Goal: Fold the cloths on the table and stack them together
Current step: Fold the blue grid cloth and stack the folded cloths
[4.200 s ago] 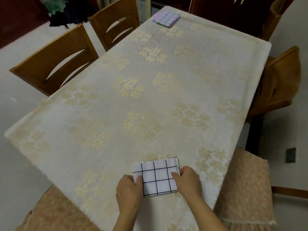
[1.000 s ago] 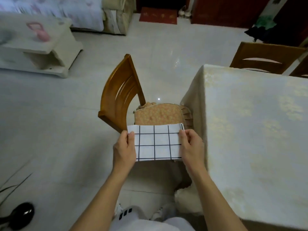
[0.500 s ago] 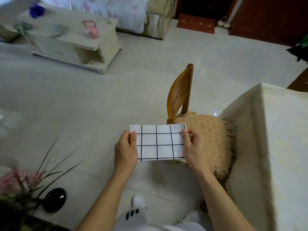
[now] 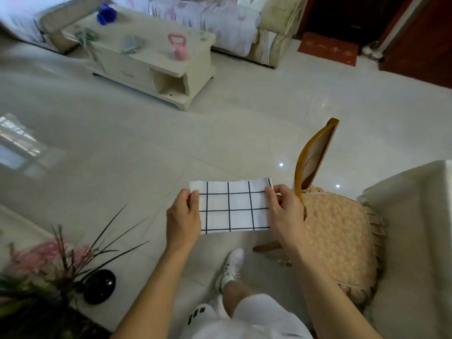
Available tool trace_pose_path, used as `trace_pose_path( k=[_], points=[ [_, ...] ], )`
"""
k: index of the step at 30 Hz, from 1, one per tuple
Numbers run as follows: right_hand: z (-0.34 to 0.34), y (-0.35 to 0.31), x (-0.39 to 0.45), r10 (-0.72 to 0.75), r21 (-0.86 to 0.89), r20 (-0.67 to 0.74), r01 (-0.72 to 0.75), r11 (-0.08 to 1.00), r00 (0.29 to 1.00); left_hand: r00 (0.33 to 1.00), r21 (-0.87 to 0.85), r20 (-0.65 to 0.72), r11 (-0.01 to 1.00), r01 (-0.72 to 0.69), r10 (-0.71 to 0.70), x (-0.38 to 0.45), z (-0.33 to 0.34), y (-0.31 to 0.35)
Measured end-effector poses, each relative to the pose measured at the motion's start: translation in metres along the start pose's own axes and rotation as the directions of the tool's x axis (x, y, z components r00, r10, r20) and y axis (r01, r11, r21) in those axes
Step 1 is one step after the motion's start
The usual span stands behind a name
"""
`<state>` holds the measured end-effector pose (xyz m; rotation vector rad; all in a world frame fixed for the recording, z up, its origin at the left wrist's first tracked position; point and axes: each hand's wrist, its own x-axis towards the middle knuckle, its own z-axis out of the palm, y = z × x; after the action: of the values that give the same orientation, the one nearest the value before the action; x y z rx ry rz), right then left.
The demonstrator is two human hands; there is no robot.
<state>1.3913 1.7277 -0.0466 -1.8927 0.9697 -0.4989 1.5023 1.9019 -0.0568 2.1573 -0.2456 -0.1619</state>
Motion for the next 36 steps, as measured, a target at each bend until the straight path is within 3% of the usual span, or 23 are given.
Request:
trace_pose_path(
  k=[9, 20, 29, 36],
  points=[
    [0.04, -0.008, 0.103, 0.024, 0.034, 0.059, -0.026, 0.999, 0.998, 1.0, 0.047, -0.01, 0.999, -0.02, 0.02, 0.101, 0.032, 0.012],
    [0.028, -0.01, 0.235, 0.135, 0.086, 0.049, -0.139, 0.987, 0.99, 0.997, 0.058, 0.076, 0.998, -0.021, 0.016, 0.211, 0.106, 0.066],
    [0.019, -0.003, 0.285, 0.237, 0.136, 0.0, -0.235, 0.963, 0.972, 0.977, 0.079, 0.201, 0.993, -0.088, 0.07, 0.269, 0.146, 0.095],
    [0.037, -0.008, 0.345, 0.265, 0.129, -0.128, -0.248, 0.96, 0.956, 0.958, 0.091, 0.268, 0.988, -0.128, 0.1, 0.34, 0.174, 0.111]
  ],
)
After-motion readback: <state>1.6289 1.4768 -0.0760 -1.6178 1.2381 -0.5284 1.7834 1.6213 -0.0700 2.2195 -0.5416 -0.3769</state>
